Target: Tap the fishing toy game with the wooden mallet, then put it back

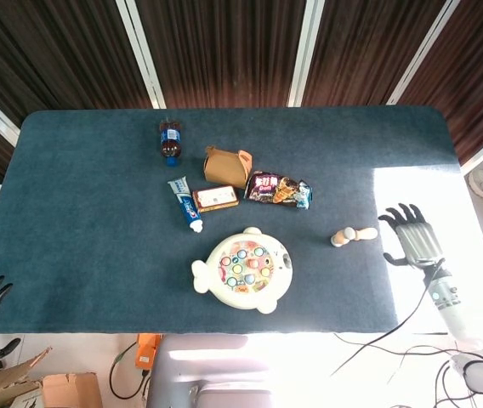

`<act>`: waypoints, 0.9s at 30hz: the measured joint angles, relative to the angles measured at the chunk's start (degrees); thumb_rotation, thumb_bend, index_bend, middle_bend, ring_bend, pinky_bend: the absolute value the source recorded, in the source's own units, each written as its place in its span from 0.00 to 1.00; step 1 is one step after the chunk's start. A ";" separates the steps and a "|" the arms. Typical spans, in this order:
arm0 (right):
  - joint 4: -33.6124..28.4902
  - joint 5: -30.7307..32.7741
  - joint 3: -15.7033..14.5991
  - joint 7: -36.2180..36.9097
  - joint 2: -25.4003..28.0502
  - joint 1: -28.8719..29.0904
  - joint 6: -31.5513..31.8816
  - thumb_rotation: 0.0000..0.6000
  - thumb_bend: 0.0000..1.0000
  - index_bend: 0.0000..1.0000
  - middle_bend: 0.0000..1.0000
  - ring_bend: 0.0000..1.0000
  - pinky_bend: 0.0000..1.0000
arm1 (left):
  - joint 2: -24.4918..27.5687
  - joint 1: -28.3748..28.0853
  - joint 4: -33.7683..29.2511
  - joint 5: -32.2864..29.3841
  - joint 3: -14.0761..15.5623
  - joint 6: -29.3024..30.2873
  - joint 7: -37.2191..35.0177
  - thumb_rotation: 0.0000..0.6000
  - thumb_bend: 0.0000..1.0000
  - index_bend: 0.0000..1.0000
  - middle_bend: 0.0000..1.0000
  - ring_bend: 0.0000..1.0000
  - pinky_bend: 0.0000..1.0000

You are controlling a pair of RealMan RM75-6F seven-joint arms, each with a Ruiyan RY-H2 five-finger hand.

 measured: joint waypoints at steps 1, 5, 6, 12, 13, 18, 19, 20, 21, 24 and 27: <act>1.76 -0.43 -0.01 1.05 -1.18 0.24 -0.57 1.00 0.19 0.30 0.16 0.00 0.00 | -0.57 0.19 0.63 0.20 0.14 -0.15 -0.28 1.00 0.13 0.00 0.00 0.00 0.07; 8.17 -2.24 0.12 3.35 -6.20 1.71 -2.60 1.00 0.21 0.33 0.18 0.00 0.00 | -1.18 0.33 1.11 0.54 0.22 -0.76 0.44 1.00 0.13 0.00 0.00 0.00 0.07; 9.69 -2.66 0.22 3.61 -7.48 2.21 -3.05 1.00 0.21 0.33 0.18 0.00 0.00 | -1.24 0.32 1.07 0.54 0.11 -0.88 0.86 1.00 0.13 0.00 0.00 0.00 0.07; 14.13 -3.57 1.40 5.04 -11.65 4.62 -4.83 1.00 0.28 0.37 0.20 0.00 0.00 | -1.24 0.19 0.73 0.02 -0.37 -2.35 1.67 1.00 0.13 0.00 0.00 0.00 0.07; 14.50 -3.62 1.50 5.07 -11.92 4.84 -5.05 1.00 0.29 0.37 0.21 0.00 0.00 | -1.19 0.19 0.67 -0.13 -0.46 -2.54 1.75 1.00 0.13 0.00 0.00 0.00 0.07; 16.35 -3.70 1.64 4.72 -13.09 5.65 -6.58 1.00 0.33 0.39 0.22 0.00 0.00 | -0.81 0.39 0.47 -0.54 -0.92 -2.68 1.92 1.00 0.13 0.00 0.00 0.00 0.07; 16.63 -3.74 1.63 4.69 -13.24 5.75 -6.73 1.00 0.33 0.39 0.22 0.00 0.00 | -0.77 0.42 0.46 -0.55 -0.98 -2.63 1.96 1.00 0.13 0.00 0.00 0.00 0.07; 16.90 -3.80 1.62 4.68 -13.37 5.82 -6.79 1.00 0.34 0.40 0.22 0.00 0.00 | -0.74 0.45 0.46 -0.54 -1.02 -2.57 2.02 1.00 0.13 0.00 0.00 0.00 0.07; 17.29 -3.88 1.61 4.68 -13.55 5.88 -6.80 1.00 0.34 0.40 0.22 0.01 0.00 | -0.68 0.49 0.42 -0.49 -1.07 -2.48 2.09 1.00 0.13 0.00 0.00 0.00 0.07; 18.39 -3.95 1.65 4.80 -14.02 6.00 -6.91 1.00 0.38 0.41 0.22 0.01 0.00 | -0.48 0.55 0.30 -0.47 -1.16 -2.53 2.20 1.00 0.13 0.00 0.00 0.00 0.07; 19.27 -4.02 1.72 5.08 -14.49 6.18 -7.14 1.00 0.38 0.42 0.22 0.02 0.00 | -0.41 0.54 0.22 -0.51 -1.25 -2.75 2.24 1.00 0.13 0.00 0.00 0.00 0.07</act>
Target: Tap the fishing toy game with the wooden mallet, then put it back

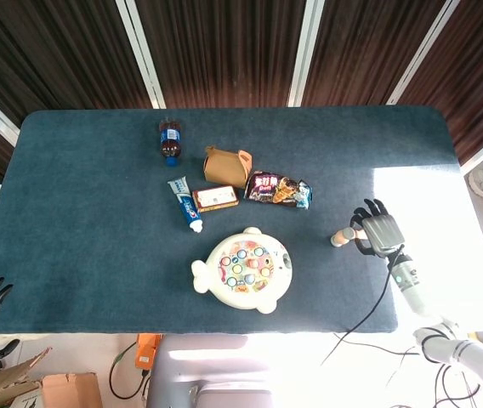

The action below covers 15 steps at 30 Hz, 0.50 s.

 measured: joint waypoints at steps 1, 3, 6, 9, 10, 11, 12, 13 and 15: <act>0.18 -0.09 0.00 0.07 -0.13 0.05 0.01 1.00 0.38 0.42 0.22 0.02 0.00 | 0.01 0.00 0.00 -0.02 -0.02 -0.08 0.03 1.00 0.13 0.00 0.00 0.00 0.07; 0.56 -0.26 0.00 0.25 -0.50 0.09 0.13 1.00 0.38 0.42 0.22 0.02 0.01 | 0.03 0.03 0.01 -0.03 -0.06 -0.23 0.08 1.00 0.13 0.00 0.00 0.00 0.07; 1.30 -0.37 -0.09 0.20 -0.99 0.09 0.11 1.00 0.38 0.42 0.22 0.03 0.01 | 0.10 0.08 0.01 -0.02 -0.12 -0.26 0.02 1.00 0.13 0.00 0.00 0.00 0.07; 1.87 -0.47 -0.16 0.52 -1.31 0.06 0.01 1.00 0.38 0.42 0.22 0.03 0.01 | 0.13 0.13 0.12 0.04 -0.17 -0.23 -0.04 1.00 0.13 0.00 0.00 0.00 0.07; 2.06 -0.51 -0.16 0.60 -1.40 0.05 0.04 1.00 0.38 0.42 0.22 0.03 0.01 | 0.14 0.14 0.15 0.06 -0.16 -0.25 -0.05 1.00 0.13 0.00 0.00 0.00 0.07; 2.25 -0.54 -0.17 0.66 -1.49 0.04 0.06 1.00 0.38 0.42 0.22 0.03 0.01 | 0.15 0.15 0.17 0.09 -0.16 -0.27 -0.03 1.00 0.13 0.00 0.00 0.00 0.07; 2.47 -0.61 -0.19 0.76 -1.63 0.03 0.08 1.00 0.38 0.42 0.22 0.03 0.01 | 0.16 0.15 0.19 0.12 -0.17 -0.31 0.01 1.00 0.13 0.00 0.00 0.00 0.07; 2.57 -0.69 -0.21 0.87 -1.71 0.03 0.10 1.00 0.38 0.42 0.22 0.03 0.01 | 0.16 0.15 0.19 0.14 -0.17 -0.33 0.02 1.00 0.13 0.00 0.00 0.00 0.07; 2.78 -0.93 -0.28 0.96 -1.88 0.04 0.23 1.00 0.38 0.42 0.22 0.03 0.01 | 0.16 0.13 0.17 0.14 -0.19 -0.48 0.06 1.00 0.13 0.00 0.00 0.00 0.07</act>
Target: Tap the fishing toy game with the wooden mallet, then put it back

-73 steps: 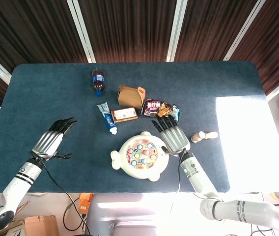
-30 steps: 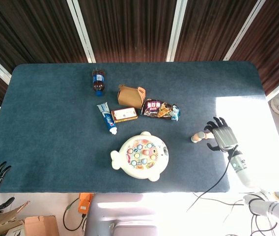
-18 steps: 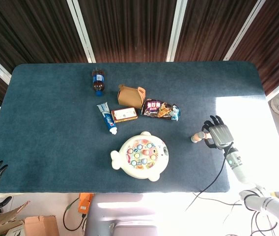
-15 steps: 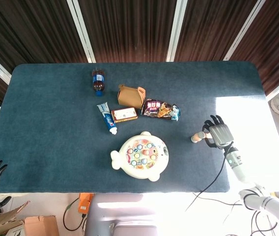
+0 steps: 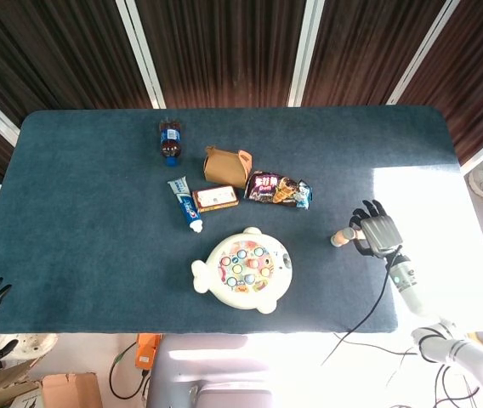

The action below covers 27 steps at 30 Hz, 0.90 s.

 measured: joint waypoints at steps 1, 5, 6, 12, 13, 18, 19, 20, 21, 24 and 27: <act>0.06 -0.12 -0.04 0.05 -0.07 0.00 0.08 1.00 0.38 0.42 0.22 0.03 0.02 | 0.01 -0.01 -0.01 -0.01 -0.01 -0.08 0.03 1.00 0.13 0.00 0.00 0.00 0.07; 0.54 -0.49 -0.19 0.13 -0.43 -0.07 0.49 1.00 0.33 0.43 0.22 0.04 0.03 | 0.04 0.00 -0.05 -0.08 -0.03 -0.40 0.19 1.00 0.13 0.00 0.00 0.00 0.07; 0.77 -0.55 -0.22 0.06 -0.55 -0.11 0.61 1.00 0.31 0.43 0.22 0.04 0.03 | 0.08 0.01 -0.08 -0.09 -0.03 -0.47 0.20 1.00 0.13 0.00 0.00 0.00 0.07; 2.04 -0.41 0.07 -0.14 -1.53 -0.23 1.05 1.00 0.28 0.44 0.23 0.05 0.04 | 0.30 0.03 -0.35 0.00 0.01 -0.71 0.61 1.00 0.13 0.00 0.00 0.00 0.07; 2.07 -0.47 0.08 -0.02 -1.59 -0.20 1.09 1.00 0.28 0.44 0.23 0.05 0.04 | 0.31 0.03 -0.38 0.01 0.01 -0.74 0.68 1.00 0.13 0.00 0.00 0.00 0.07; 2.36 -0.95 0.03 0.30 -1.85 -0.03 1.33 1.00 0.28 0.45 0.23 0.06 0.05 | 0.35 0.07 -0.47 0.00 -0.03 -0.87 0.77 1.00 0.13 0.00 0.00 0.00 0.07; 2.37 -0.94 0.02 0.33 -1.86 -0.03 1.26 1.00 0.28 0.46 0.23 0.06 0.05 | 0.35 0.07 -0.46 0.00 -0.03 -0.90 0.76 1.00 0.13 0.00 0.00 0.00 0.07; 2.41 -0.92 0.02 0.33 -1.88 -0.02 1.19 1.00 0.28 0.46 0.23 0.06 0.05 | 0.35 0.08 -0.43 0.00 -0.02 -0.94 0.73 1.00 0.13 0.00 0.00 0.00 0.07; 2.49 -0.93 0.00 0.26 -1.91 -0.02 1.15 1.00 0.28 0.46 0.23 0.06 0.05 | 0.36 0.08 -0.39 -0.01 -0.03 -0.97 0.68 1.00 0.13 0.00 0.00 0.00 0.07; 2.66 -0.88 0.02 0.27 -2.04 -0.04 1.04 1.00 0.28 0.47 0.23 0.06 0.05 | 0.40 0.09 -0.37 0.02 -0.06 -0.96 0.65 1.00 0.13 0.00 0.00 0.00 0.07; 2.71 -0.90 0.02 0.32 -2.09 -0.03 1.03 1.00 0.28 0.48 0.23 0.06 0.05 | 0.41 0.09 -0.37 0.05 -0.06 -0.94 0.68 1.00 0.13 0.00 0.00 0.00 0.07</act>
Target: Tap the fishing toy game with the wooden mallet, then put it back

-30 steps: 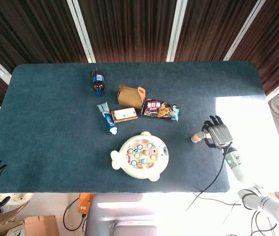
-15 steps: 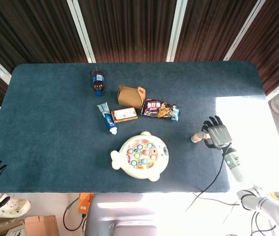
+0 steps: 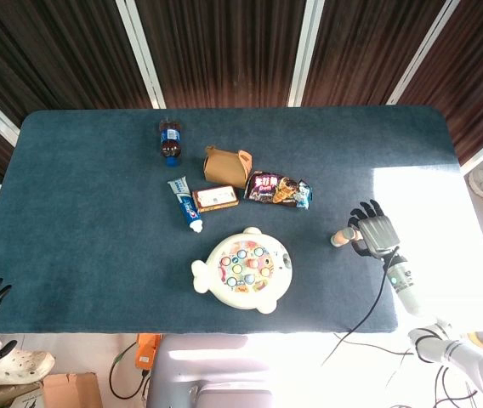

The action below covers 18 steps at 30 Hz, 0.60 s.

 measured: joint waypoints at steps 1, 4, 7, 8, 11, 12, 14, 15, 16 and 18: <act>0.03 -0.01 0.00 0.01 -0.03 0.00 0.00 1.00 0.28 0.49 0.23 0.06 0.05 | 0.01 0.01 0.00 0.01 0.00 0.01 0.01 1.00 0.13 0.00 0.00 0.00 0.07; 0.18 -0.06 0.00 -0.07 -0.14 0.04 0.01 1.00 0.28 0.50 0.23 0.07 0.05 | 0.02 0.01 -0.04 0.04 -0.01 -0.01 0.04 1.00 0.13 0.00 0.00 0.00 0.07; 0.42 -0.04 0.04 -0.19 -0.38 0.08 -0.04 1.00 0.29 0.50 0.23 0.07 0.05 | 0.00 0.00 0.02 -0.08 0.00 -0.34 0.01 1.00 0.13 0.00 0.00 0.00 0.07; 0.53 -0.02 0.05 -0.24 -0.47 0.09 -0.08 1.00 0.29 0.51 0.23 0.07 0.05 | 0.01 -0.01 0.03 -0.07 -0.02 -0.35 0.02 1.00 0.13 0.00 0.00 0.00 0.07; 0.79 -0.08 0.04 -0.29 -0.71 0.12 -0.05 1.00 0.30 0.52 0.25 0.07 0.05 | 0.06 0.03 0.05 -0.08 -0.06 -0.28 0.00 1.00 0.13 0.00 0.00 0.00 0.07; 0.90 -0.09 0.06 -0.29 -0.82 0.12 0.00 1.00 0.30 0.53 0.25 0.07 0.05 | 0.08 0.04 0.04 -0.08 -0.07 -0.27 -0.01 1.00 0.13 0.00 0.00 0.00 0.07; 1.01 -0.09 0.11 -0.23 -0.95 0.12 0.06 1.00 0.31 0.53 0.25 0.08 0.05 | 0.08 0.07 0.08 -0.10 -0.07 -0.28 -0.03 1.00 0.13 0.00 0.00 0.00 0.07; 1.03 -0.09 0.14 -0.16 -0.99 0.14 0.06 1.00 0.32 0.54 0.25 0.08 0.05 | 0.07 0.08 0.13 -0.11 -0.07 -0.32 -0.07 1.00 0.13 0.00 0.00 0.00 0.07; 1.04 -0.09 0.16 -0.11 -1.01 0.15 0.06 1.00 0.32 0.54 0.26 0.08 0.05 | 0.06 0.10 0.16 -0.12 -0.07 -0.33 -0.11 1.00 0.13 0.00 0.00 0.00 0.07; 1.02 -0.14 0.16 -0.12 -1.01 0.17 0.08 1.00 0.32 0.54 0.26 0.08 0.05 | 0.05 0.15 0.24 -0.15 -0.10 -0.29 -0.19 1.00 0.13 0.00 0.00 0.00 0.07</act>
